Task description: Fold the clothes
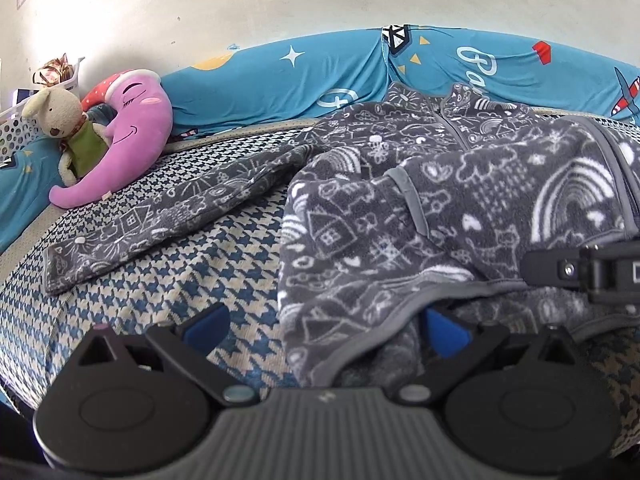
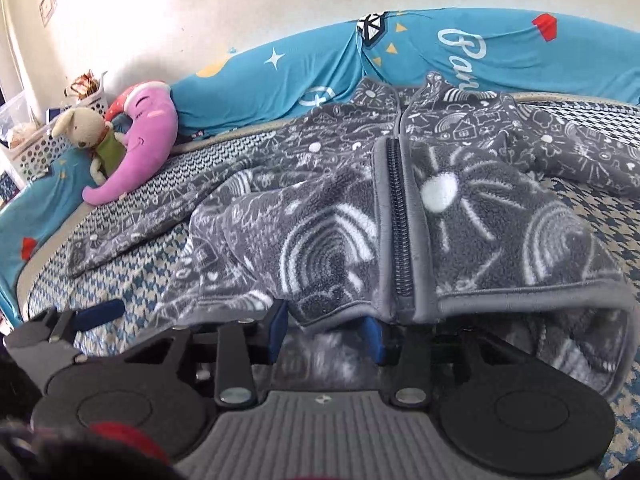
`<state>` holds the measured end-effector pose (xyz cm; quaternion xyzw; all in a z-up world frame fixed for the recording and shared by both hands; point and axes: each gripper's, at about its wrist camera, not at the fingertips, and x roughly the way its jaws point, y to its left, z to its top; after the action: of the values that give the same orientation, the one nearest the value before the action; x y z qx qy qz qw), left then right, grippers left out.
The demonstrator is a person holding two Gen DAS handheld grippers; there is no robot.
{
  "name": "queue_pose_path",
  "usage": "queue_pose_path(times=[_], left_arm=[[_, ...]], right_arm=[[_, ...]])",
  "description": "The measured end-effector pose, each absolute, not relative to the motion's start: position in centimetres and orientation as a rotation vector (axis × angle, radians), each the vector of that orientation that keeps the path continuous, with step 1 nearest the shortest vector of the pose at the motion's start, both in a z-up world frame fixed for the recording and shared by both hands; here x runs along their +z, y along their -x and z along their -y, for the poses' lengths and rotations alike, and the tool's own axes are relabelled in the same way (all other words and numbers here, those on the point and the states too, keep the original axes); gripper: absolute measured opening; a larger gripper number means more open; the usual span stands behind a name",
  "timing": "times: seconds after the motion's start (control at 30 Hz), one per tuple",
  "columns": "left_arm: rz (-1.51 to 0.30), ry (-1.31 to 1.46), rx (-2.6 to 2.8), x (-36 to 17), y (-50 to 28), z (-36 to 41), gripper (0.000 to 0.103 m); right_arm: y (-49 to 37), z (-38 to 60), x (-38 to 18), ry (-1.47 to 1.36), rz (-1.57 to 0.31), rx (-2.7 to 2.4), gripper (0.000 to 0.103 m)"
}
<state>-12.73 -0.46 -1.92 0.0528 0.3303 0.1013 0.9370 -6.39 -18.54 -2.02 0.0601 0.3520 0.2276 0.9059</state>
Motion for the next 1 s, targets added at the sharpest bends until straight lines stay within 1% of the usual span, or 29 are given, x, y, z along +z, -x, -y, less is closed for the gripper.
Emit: queue_pose_path(times=[0.03, 0.2, 0.23, 0.43, 0.6, 0.77, 1.0], left_arm=[[-0.674, -0.107, 0.208, -1.9, 12.8, 0.4, 0.103], [-0.666, -0.112, 0.201, -1.8, 13.1, 0.4, 0.103], [-0.663, -0.113, 0.196, -1.8, 13.2, 0.5, 0.103], [-0.639, -0.142, 0.164, -1.6, 13.6, 1.3, 0.103], [-0.619, -0.14, 0.114, -1.2, 13.8, 2.3, 0.103], [-0.585, -0.194, 0.081, -0.9, 13.7, 4.3, 0.103], [-0.552, -0.211, 0.119, -1.0, 13.0, 5.4, 0.103]], right_arm=[[6.3, 18.7, -1.9, -0.134, -0.725, 0.47, 0.025], [6.0, 19.3, -1.3, -0.187, -0.713, 0.473, 0.012], [6.0, 19.5, -1.2, -0.205, -0.713, 0.48, 0.011], [6.4, 20.6, 0.2, -0.289, -0.685, 0.554, 0.009], [7.0, 21.1, 1.2, -0.339, -0.651, 0.629, 0.009], [7.1, 21.6, 2.0, -0.404, -0.63, 0.698, 0.009], [7.2, 21.9, 2.6, -0.45, -0.616, 0.749, 0.009]])
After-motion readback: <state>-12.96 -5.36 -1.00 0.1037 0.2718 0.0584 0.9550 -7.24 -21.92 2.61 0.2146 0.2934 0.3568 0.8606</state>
